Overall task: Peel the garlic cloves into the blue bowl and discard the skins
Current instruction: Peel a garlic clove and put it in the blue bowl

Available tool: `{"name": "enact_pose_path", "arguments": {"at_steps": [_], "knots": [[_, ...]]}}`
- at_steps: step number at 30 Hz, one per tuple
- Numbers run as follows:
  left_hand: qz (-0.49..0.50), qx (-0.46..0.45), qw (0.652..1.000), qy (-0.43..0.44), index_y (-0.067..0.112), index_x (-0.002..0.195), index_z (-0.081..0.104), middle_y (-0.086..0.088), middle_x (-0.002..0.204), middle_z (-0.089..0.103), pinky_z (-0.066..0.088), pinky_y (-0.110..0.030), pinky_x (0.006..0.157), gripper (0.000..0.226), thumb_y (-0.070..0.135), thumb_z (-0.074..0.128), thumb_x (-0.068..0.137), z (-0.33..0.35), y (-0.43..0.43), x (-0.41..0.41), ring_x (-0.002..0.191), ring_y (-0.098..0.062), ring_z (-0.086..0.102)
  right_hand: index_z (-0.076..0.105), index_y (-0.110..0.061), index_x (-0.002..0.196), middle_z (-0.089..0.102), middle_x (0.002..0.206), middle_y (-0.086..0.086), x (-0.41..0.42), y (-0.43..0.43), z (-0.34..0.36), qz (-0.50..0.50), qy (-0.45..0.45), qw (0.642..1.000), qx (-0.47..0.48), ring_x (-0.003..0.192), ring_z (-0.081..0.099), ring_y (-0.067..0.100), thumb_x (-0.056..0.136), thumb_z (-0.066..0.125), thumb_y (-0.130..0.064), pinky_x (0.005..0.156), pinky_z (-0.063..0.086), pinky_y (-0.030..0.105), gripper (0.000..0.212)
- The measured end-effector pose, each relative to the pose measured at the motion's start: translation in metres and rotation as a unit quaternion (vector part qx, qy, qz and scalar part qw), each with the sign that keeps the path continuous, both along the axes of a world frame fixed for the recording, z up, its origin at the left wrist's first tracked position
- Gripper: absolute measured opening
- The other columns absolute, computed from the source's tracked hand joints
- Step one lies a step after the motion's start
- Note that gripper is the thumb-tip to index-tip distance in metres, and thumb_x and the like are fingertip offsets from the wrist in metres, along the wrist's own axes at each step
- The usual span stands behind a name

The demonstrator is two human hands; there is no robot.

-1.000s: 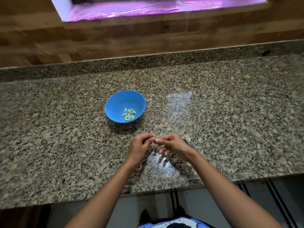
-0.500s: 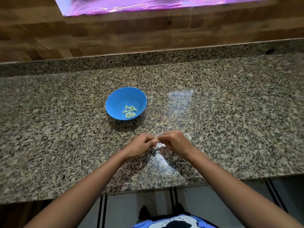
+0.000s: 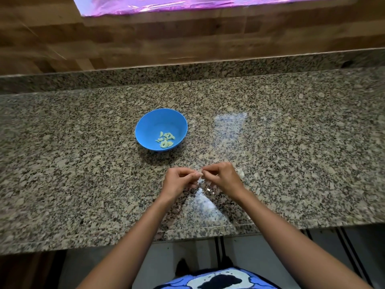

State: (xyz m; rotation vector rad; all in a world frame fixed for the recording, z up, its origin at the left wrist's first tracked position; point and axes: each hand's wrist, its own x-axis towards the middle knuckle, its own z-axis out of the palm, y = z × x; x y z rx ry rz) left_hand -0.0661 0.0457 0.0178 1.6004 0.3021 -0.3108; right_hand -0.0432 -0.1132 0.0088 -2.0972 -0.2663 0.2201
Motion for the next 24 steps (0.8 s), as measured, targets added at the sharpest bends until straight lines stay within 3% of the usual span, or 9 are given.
{"name": "enact_pose_path", "arguments": {"at_steps": [2, 5, 7, 9, 10, 12, 13, 19, 24], "knots": [[0.045, -0.058, 0.997, 0.033, 0.0, 0.091, 0.069, -0.014, 0.08, 0.07, 0.056, -0.02, 0.062, 0.011, 0.0, 0.066, 0.081, 0.0, -0.001, -0.002, 0.064, -0.015, 0.066, 0.07, -0.003, 0.089, 0.068, 0.07, 0.011, -0.003, 0.001, -0.005, -0.059, 0.051, 0.995, 0.067, 0.054, 0.063, 0.022, 0.089, 0.058, -0.01, 0.05, 0.055, 0.028, 0.014], [0.11, -0.099, 0.988, 0.048, -0.002, 0.094, 0.068, -0.019, 0.091, 0.07, 0.058, -0.022, 0.064, 0.015, -0.005, 0.065, 0.08, -0.003, -0.004, -0.004, 0.072, -0.021, 0.068, 0.061, 0.006, 0.08, 0.062, 0.063, 0.015, -0.01, 0.002, -0.01, -0.154, 0.182, 0.95, 0.2, 0.046, 0.057, 0.023, 0.095, 0.048, -0.016, 0.042, 0.05, 0.025, 0.029], [0.119, -0.09, 0.988, 0.045, -0.003, 0.097, 0.068, -0.02, 0.094, 0.07, 0.059, -0.024, 0.067, 0.018, -0.005, 0.066, 0.079, -0.005, -0.005, -0.006, 0.077, -0.025, 0.067, 0.062, 0.002, 0.077, 0.062, 0.061, 0.014, -0.013, 0.001, -0.012, -0.163, 0.205, 0.943, 0.207, 0.046, 0.057, 0.022, 0.092, 0.055, -0.02, 0.042, 0.05, 0.025, 0.028], [0.12, -0.083, 0.988, 0.042, -0.006, 0.1, 0.068, -0.021, 0.093, 0.07, 0.059, -0.025, 0.069, 0.022, -0.006, 0.066, 0.078, -0.007, -0.007, -0.007, 0.077, -0.026, 0.067, 0.067, -0.004, 0.083, 0.066, 0.071, 0.012, -0.013, 0.002, -0.014, -0.151, 0.192, 0.948, 0.203, 0.057, 0.061, 0.023, 0.086, 0.064, -0.013, 0.051, 0.054, 0.029, 0.01], [0.122, -0.08, 0.989, 0.039, -0.006, 0.099, 0.068, -0.02, 0.093, 0.07, 0.059, -0.025, 0.069, 0.021, -0.006, 0.066, 0.078, -0.008, -0.007, -0.007, 0.077, -0.025, 0.068, 0.067, -0.007, 0.094, 0.067, 0.08, 0.011, -0.013, 0.003, -0.014, -0.146, 0.191, 0.948, 0.21, 0.063, 0.063, 0.024, 0.083, 0.065, -0.006, 0.057, 0.056, 0.033, 0.01], [0.128, -0.077, 0.988, 0.034, -0.003, 0.096, 0.069, -0.018, 0.093, 0.071, 0.058, -0.023, 0.067, 0.019, -0.006, 0.067, 0.078, -0.009, -0.009, -0.008, 0.077, -0.023, 0.069, 0.063, -0.012, 0.112, 0.067, 0.094, 0.01, -0.013, 0.005, -0.014, -0.129, 0.187, 0.948, 0.223, 0.07, 0.064, 0.025, 0.083, 0.063, 0.002, 0.063, 0.057, 0.038, 0.031], [0.13, -0.077, 0.988, 0.032, -0.002, 0.095, 0.069, -0.016, 0.093, 0.071, 0.058, -0.022, 0.066, 0.018, -0.006, 0.068, 0.078, -0.009, -0.01, -0.008, 0.076, -0.021, 0.069, 0.063, -0.014, 0.113, 0.068, 0.095, 0.01, -0.014, 0.005, -0.013, -0.111, 0.17, 0.955, 0.214, 0.071, 0.065, 0.025, 0.084, 0.064, -0.001, 0.063, 0.057, 0.039, 0.032], [0.091, -0.046, 0.995, -0.003, 0.0, 0.089, 0.072, -0.012, 0.087, 0.072, 0.056, -0.021, 0.066, 0.013, -0.004, 0.07, 0.076, -0.007, -0.009, -0.011, 0.076, -0.018, 0.07, 0.071, -0.013, 0.1, 0.07, 0.088, 0.0, -0.015, 0.006, -0.008, -0.061, 0.087, 0.986, 0.129, 0.075, 0.069, 0.015, 0.083, 0.068, -0.01, 0.063, 0.059, 0.032, 0.018], [0.06, -0.003, 0.997, -0.043, 0.0, 0.09, 0.072, -0.01, 0.084, 0.073, 0.056, -0.021, 0.066, 0.014, -0.003, 0.071, 0.076, -0.004, -0.008, -0.013, 0.074, -0.016, 0.07, 0.072, -0.011, 0.094, 0.072, 0.082, 0.004, -0.014, 0.004, -0.005, -0.058, 0.079, 0.987, 0.125, 0.072, 0.069, 0.021, 0.083, 0.066, -0.009, 0.061, 0.058, 0.032, 0.013]]}}
